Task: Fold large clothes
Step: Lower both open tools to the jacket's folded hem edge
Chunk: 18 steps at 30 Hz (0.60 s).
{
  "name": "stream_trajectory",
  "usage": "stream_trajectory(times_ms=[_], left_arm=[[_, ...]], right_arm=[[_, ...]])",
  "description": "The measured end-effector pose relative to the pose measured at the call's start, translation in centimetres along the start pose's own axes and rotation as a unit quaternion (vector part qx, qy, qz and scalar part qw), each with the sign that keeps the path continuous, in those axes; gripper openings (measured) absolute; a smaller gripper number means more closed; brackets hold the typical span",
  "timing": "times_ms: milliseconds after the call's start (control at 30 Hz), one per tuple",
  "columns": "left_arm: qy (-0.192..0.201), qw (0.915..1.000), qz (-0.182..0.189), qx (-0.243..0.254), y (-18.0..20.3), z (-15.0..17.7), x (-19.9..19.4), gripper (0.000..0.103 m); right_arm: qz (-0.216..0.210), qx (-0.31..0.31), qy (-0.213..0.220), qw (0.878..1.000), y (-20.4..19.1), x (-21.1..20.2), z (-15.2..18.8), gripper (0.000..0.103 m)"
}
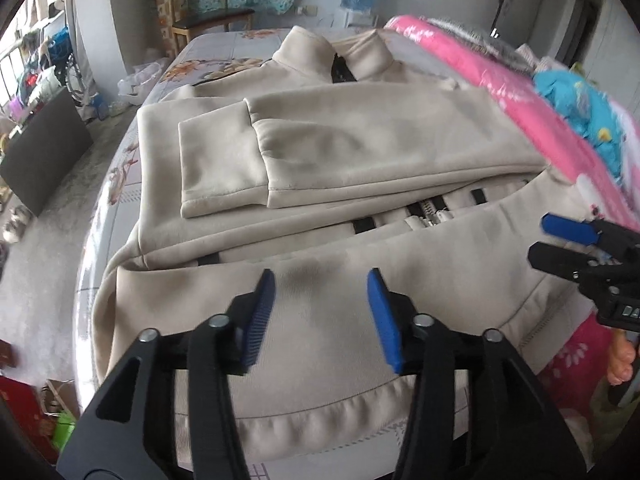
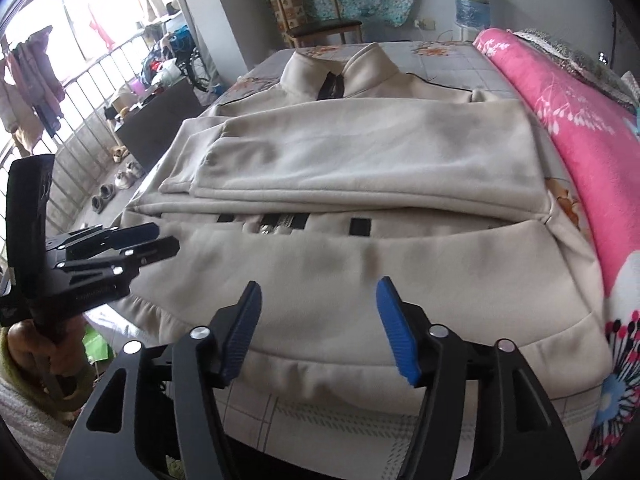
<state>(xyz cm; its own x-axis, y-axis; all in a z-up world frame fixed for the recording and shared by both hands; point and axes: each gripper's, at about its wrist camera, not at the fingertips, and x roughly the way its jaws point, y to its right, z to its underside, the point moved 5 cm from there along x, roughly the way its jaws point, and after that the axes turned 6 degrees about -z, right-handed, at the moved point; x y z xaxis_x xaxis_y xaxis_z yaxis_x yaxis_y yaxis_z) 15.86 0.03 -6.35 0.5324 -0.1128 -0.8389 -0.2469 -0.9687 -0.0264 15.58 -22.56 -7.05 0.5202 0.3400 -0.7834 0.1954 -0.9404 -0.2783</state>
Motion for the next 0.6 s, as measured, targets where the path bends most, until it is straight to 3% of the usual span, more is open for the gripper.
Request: stream_trajectory(times_ms=[133,600], left_arm=[[-0.018,0.9991,-0.035,0.012,0.4,-0.1,0.4,0.065],[-0.041,0.9965,-0.072,0.012,0.7,0.1,1.5,0.08]], right_arm=[[0.036,-0.003,-0.006,0.999,0.6,0.4,-0.3,0.073],[0.064,0.027,-0.043,0.997,2.3,2.8,0.5,0.077]])
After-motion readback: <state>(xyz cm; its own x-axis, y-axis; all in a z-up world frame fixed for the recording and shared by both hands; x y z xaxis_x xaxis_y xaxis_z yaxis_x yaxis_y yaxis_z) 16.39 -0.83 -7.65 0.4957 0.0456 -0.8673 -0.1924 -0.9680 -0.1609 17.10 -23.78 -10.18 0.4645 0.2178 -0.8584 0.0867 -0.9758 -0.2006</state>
